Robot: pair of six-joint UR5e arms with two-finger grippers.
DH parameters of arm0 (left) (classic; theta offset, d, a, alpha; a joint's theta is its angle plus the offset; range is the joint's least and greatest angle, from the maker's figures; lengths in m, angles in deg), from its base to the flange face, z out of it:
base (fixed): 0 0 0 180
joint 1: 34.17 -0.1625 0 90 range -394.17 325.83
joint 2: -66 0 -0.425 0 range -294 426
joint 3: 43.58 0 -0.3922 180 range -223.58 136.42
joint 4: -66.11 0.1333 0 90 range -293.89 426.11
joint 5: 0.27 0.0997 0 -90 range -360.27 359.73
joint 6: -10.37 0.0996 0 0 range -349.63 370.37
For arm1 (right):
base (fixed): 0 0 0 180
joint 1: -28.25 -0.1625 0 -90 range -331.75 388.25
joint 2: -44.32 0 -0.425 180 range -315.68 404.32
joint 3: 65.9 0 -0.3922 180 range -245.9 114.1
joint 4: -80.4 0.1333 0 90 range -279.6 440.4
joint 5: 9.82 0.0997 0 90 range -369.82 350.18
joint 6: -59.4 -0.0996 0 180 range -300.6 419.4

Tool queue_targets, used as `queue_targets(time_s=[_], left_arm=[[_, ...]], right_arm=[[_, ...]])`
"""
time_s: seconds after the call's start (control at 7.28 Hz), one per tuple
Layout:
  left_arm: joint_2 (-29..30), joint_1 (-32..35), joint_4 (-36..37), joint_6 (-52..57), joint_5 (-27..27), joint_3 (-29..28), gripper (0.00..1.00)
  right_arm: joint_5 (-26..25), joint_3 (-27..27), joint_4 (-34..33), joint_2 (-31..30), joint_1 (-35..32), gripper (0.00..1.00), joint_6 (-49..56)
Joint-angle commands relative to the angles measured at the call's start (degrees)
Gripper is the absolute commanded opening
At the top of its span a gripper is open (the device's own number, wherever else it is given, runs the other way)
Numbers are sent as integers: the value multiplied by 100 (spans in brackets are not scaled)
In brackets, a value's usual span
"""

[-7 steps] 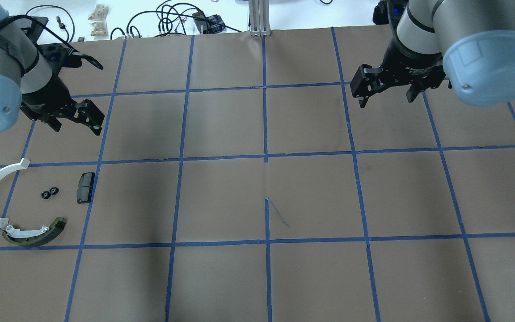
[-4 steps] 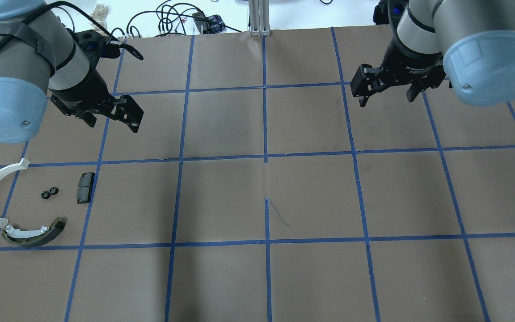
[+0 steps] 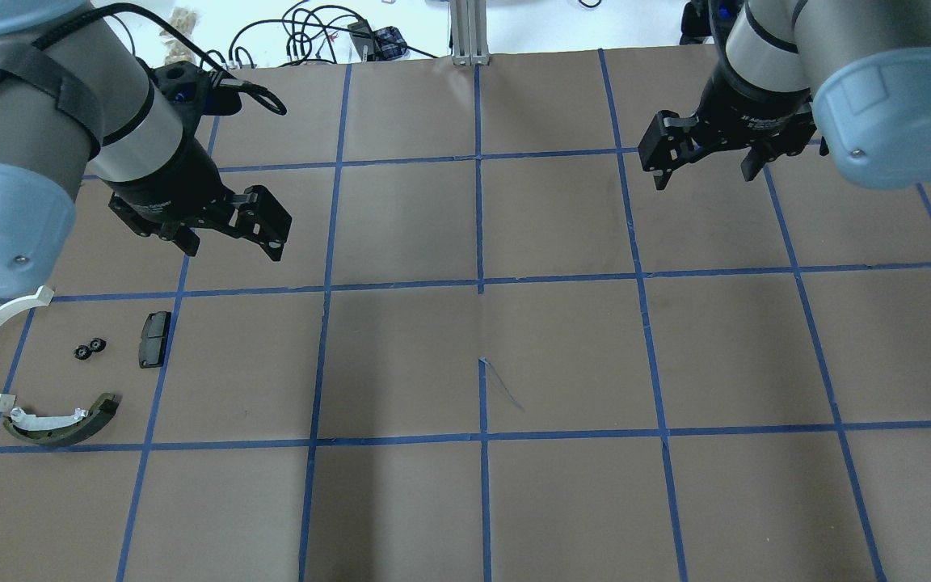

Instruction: Place bearing gear from tray to pile

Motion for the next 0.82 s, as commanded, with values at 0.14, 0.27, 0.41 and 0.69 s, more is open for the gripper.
queue_targets(time_s=[0.14,0.27,0.41,0.69], left_arm=[[-22,-1,-19,-16,30,30,100],[-40,-1,-28,-16,30,39,100],[-48,-1,-184,-8,13,-22,100],[-31,-1,-195,-16,21,-14,100]], right_arm=[[138,189,195,-127,7,100,-247],[165,277,299,-127,16,100,-415],[139,278,301,-110,16,100,-416],[121,225,309,-92,16,100,-417]])
